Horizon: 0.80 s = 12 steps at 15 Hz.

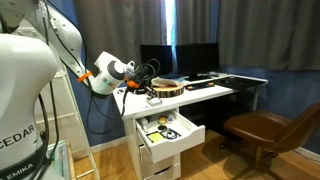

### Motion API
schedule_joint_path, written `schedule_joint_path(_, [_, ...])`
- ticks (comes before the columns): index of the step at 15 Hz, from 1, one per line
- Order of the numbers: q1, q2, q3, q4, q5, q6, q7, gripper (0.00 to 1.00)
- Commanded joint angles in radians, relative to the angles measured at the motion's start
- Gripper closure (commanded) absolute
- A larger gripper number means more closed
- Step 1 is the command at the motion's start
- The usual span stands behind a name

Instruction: Pick up the sun glasses from the open top drawer and put them on the table

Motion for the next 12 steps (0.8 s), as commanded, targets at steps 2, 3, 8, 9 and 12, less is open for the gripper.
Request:
schedule_joint_path(2, [-0.267, -0.081, 0.135, 0.049, -0.172, 0.279, -0.043, 0.97])
schedule_joint_path(3, [-0.329, -0.086, 0.172, 0.069, -0.201, 0.342, -0.059, 0.97])
schedule_joint_path(8, [-0.656, -0.118, 0.411, 0.219, -0.39, 0.508, -0.144, 0.97])
schedule_joint_path(9, [-0.722, -0.128, 0.472, 0.257, -0.441, 0.49, -0.151, 0.97])
schedule_joint_path(12, [-0.902, -0.161, 0.665, 0.354, -0.58, 0.372, -0.163, 0.97])
